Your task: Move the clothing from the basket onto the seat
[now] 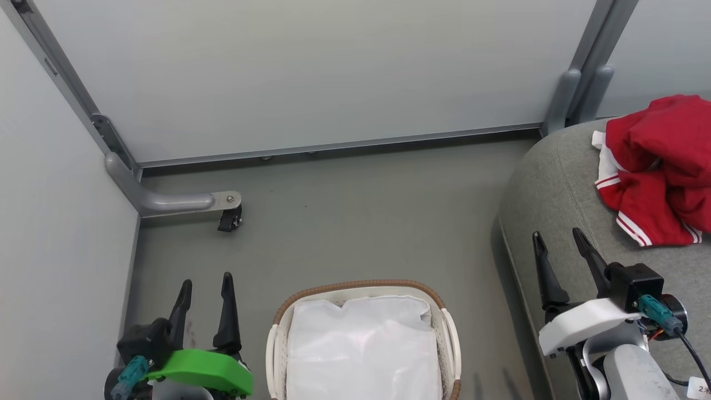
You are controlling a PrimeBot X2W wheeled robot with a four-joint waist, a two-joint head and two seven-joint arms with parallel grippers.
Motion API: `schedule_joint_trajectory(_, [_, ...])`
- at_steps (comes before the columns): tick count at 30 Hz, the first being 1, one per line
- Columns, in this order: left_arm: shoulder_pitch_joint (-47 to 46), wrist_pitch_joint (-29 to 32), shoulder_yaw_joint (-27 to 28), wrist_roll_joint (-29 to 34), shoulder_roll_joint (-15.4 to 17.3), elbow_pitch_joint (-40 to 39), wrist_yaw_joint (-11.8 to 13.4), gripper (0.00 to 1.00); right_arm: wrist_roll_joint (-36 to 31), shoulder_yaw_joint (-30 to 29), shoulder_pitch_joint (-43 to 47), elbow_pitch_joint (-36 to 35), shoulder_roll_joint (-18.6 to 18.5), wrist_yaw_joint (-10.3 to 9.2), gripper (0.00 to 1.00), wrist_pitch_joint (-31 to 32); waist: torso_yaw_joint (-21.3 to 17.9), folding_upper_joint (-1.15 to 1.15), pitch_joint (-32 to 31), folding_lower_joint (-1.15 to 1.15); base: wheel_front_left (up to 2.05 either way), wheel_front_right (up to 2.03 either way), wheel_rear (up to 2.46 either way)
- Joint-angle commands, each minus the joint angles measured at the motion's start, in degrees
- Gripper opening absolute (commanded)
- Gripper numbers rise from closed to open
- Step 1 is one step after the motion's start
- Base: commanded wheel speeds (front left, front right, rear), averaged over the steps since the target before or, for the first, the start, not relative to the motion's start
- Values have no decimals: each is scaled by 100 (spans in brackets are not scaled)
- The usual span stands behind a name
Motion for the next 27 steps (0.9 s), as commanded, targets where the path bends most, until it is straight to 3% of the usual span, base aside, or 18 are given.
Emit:
schedule_joint_trajectory(1, [118, -2, -9, -55, 9, 3, 20, 100, 57, 14, 100, -59, -18, -8, 100, 0, -16, 0, -18, 0, 0, 0, 0])
schedule_joint_trajectory(21, [83, -2, -15, -108, 10, 33, 11, 100, 156, -95, 183, -116, -17, -8, 100, 0, 16, 0, -36, 0, 0, 0, 0])
schedule_joint_trajectory(22, [64, 1, -18, -43, 0, 35, 34, 0, 119, -87, 114, -120, 2, 0, 0, 0, 17, 0, -37, 0, 0, 0, 0])
schedule_joint_trajectory(27, [79, 44, 1, -184, -12, 204, 22, 0, 270, -115, 161, 82, 49, 0, 0, 66, 15, 0, -37, 0, 0, 0, 0])
